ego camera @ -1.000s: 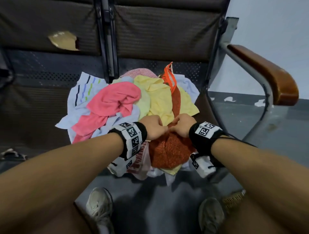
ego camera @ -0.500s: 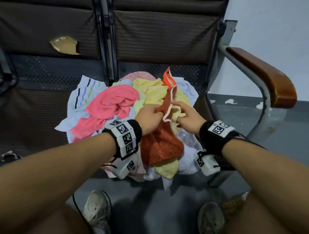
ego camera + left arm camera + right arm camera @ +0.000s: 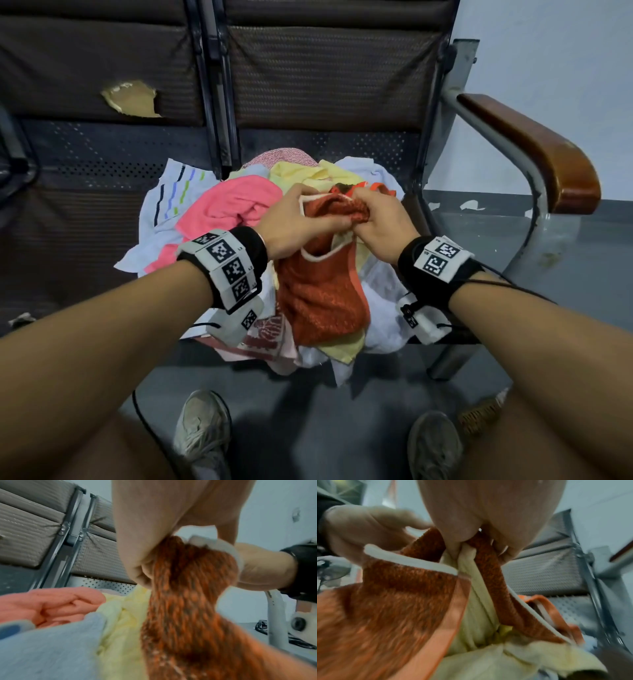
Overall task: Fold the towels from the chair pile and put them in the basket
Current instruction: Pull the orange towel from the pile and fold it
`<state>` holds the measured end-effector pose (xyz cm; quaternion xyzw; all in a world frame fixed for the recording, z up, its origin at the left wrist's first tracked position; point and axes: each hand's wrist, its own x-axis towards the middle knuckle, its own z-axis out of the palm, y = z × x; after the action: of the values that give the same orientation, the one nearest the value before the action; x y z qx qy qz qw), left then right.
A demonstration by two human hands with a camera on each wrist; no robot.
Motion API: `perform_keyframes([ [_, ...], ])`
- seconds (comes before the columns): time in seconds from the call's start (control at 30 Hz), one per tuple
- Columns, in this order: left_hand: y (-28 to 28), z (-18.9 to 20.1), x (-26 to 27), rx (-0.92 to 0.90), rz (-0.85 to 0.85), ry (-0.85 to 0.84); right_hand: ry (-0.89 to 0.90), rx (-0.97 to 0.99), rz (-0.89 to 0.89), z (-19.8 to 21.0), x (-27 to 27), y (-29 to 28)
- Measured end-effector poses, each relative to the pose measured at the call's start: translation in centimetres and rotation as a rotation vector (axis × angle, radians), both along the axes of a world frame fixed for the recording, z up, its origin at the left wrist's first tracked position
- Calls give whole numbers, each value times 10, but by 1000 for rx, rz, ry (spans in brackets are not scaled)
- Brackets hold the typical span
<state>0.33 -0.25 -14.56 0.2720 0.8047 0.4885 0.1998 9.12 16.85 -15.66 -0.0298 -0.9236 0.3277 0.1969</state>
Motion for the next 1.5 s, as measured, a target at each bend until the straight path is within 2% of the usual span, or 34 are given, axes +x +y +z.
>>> perform_keyframes([
  [0.07,2,-4,4,-126,-103,157,-9,24,81,6,1,-7],
  [0.13,3,-2,4,-141,-78,267,-79,-3,97,6,2,-8],
  [0.23,3,5,3,-11,-9,267,-281,-2,26,-2,4,2],
  [0.3,3,10,7,80,-60,191,-375,73,26,-13,9,12],
  [0.37,3,11,14,110,-120,148,-394,91,-13,-20,14,21],
  [0.43,4,10,17,96,-141,140,-335,57,-123,-20,16,29],
  [0.53,4,12,15,68,-75,113,-152,-155,-259,-4,12,34],
  [0.6,3,12,9,-12,-13,182,-19,-227,-271,9,11,32],
  [0.73,5,9,6,-169,-19,332,57,-127,-168,20,13,20],
  [0.77,7,9,5,-179,13,325,33,-89,-145,19,14,20],
  [0.83,11,11,1,-82,173,179,-95,18,-125,12,19,25],
  [0.9,13,15,-7,89,310,24,-348,139,-151,4,26,35],
  [0.97,11,17,-14,194,382,-57,-540,151,-181,-4,33,43],
  [1.03,8,14,-20,205,396,-72,-499,70,-221,-4,37,48],
  [1.1,5,12,-21,160,384,-57,-310,44,-255,1,36,50],
  [1.17,5,15,-18,159,377,-102,-137,-65,-236,9,34,46],
  [1.27,7,21,-18,243,467,-209,-75,-299,-37,14,38,30],
  [1.3,8,23,-19,275,485,-241,-82,-300,41,15,40,25],
  [1.4,8,30,-21,372,478,-362,-95,-18,178,21,40,12],
  [1.5,9,29,-24,352,439,-354,-322,228,210,21,35,2],
])
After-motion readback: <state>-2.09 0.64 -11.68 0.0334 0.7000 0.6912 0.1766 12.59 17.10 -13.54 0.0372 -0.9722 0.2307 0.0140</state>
